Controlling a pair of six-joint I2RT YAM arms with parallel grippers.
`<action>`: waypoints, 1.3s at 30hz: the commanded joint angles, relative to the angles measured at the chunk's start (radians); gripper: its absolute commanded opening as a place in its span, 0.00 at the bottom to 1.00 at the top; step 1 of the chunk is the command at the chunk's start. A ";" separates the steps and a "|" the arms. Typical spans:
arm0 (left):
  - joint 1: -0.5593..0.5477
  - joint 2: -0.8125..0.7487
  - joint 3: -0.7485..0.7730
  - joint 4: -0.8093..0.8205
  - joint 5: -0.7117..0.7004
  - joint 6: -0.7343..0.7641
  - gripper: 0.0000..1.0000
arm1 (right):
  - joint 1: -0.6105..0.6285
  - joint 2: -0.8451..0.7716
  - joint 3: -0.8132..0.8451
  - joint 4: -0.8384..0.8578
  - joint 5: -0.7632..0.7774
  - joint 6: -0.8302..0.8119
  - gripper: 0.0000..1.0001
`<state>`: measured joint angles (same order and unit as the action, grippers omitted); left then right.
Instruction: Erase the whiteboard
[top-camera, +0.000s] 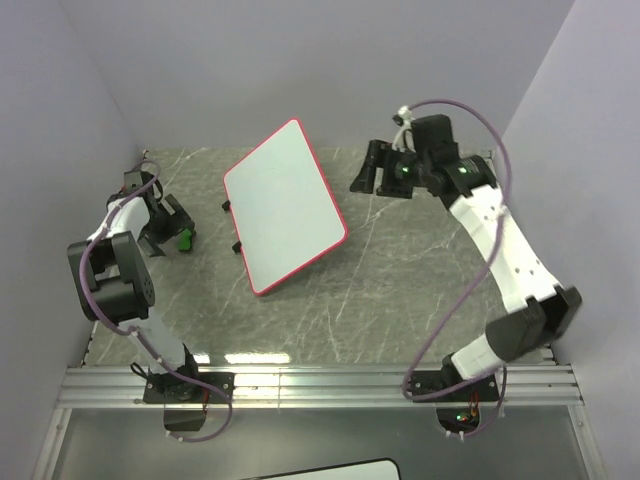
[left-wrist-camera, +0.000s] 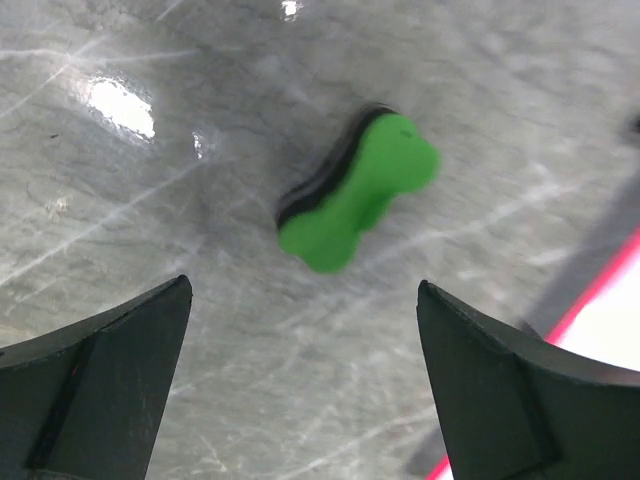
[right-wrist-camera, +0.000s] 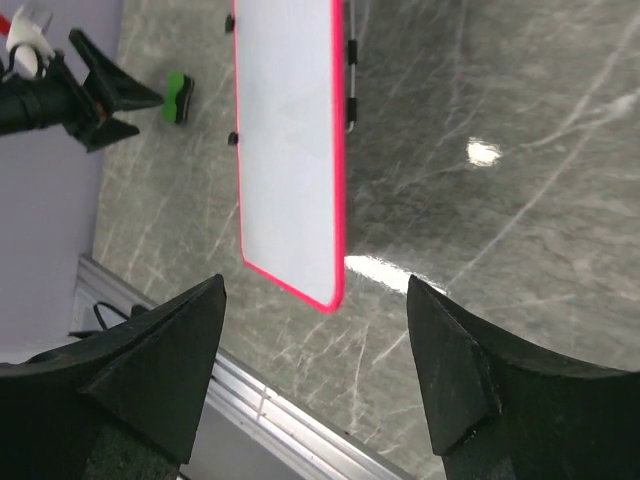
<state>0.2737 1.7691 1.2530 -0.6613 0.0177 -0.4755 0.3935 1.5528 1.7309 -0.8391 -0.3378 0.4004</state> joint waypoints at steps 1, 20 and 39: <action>-0.002 -0.156 0.014 0.008 0.039 -0.009 0.99 | -0.050 -0.143 -0.077 0.069 0.019 0.026 0.80; -0.162 -0.603 -0.090 0.011 0.114 -0.129 0.99 | -0.087 -0.730 -0.524 0.275 0.075 0.160 0.83; -0.211 -0.783 0.083 -0.150 0.041 -0.121 0.99 | -0.088 -1.083 -0.792 0.149 -0.024 0.207 0.83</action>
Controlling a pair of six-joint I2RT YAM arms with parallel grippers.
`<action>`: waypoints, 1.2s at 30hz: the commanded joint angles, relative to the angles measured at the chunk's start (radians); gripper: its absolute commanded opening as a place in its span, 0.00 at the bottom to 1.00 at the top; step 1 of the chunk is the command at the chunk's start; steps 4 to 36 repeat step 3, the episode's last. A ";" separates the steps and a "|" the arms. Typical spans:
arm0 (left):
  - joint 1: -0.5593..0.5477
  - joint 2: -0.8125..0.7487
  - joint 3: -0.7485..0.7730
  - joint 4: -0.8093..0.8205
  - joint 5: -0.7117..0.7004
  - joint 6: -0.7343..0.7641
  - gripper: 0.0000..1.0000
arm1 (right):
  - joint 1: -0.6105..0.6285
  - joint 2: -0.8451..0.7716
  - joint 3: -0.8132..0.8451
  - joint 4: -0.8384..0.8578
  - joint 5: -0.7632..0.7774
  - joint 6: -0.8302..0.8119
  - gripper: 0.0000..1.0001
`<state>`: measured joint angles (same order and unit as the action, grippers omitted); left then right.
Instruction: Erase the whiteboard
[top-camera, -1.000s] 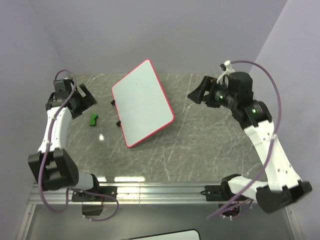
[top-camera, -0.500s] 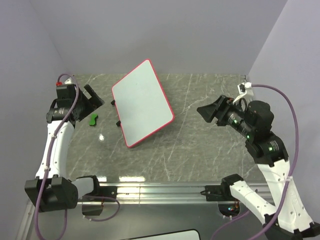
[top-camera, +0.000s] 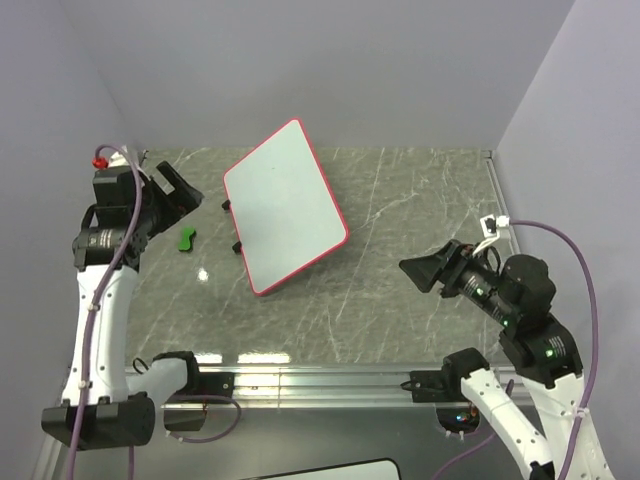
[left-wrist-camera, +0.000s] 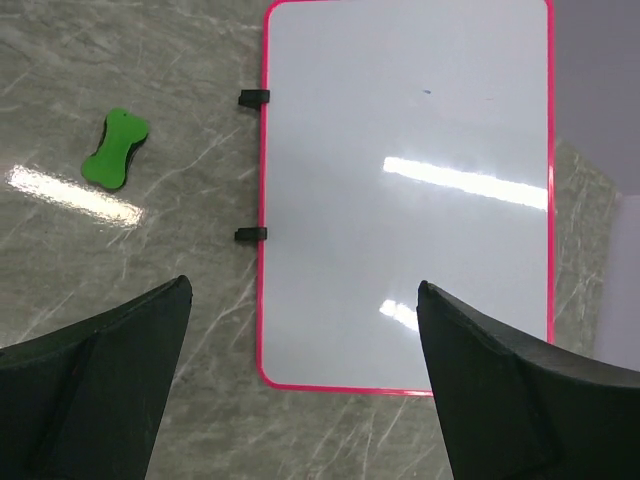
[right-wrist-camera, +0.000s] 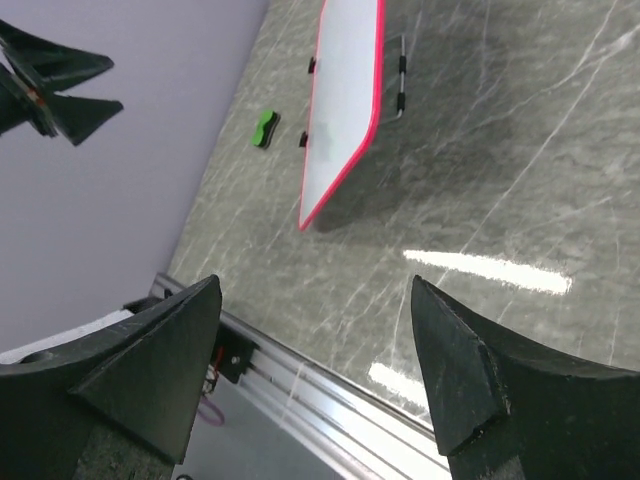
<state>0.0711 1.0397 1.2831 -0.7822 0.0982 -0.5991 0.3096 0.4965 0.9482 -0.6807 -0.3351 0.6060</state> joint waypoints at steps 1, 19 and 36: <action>-0.010 -0.062 0.056 -0.035 -0.043 0.010 0.99 | -0.004 -0.039 -0.009 -0.025 -0.028 -0.002 0.83; -0.014 -0.056 0.077 -0.078 -0.060 0.031 1.00 | -0.004 -0.050 -0.005 -0.040 -0.028 -0.015 0.83; -0.014 -0.056 0.077 -0.078 -0.060 0.031 1.00 | -0.004 -0.050 -0.005 -0.040 -0.028 -0.015 0.83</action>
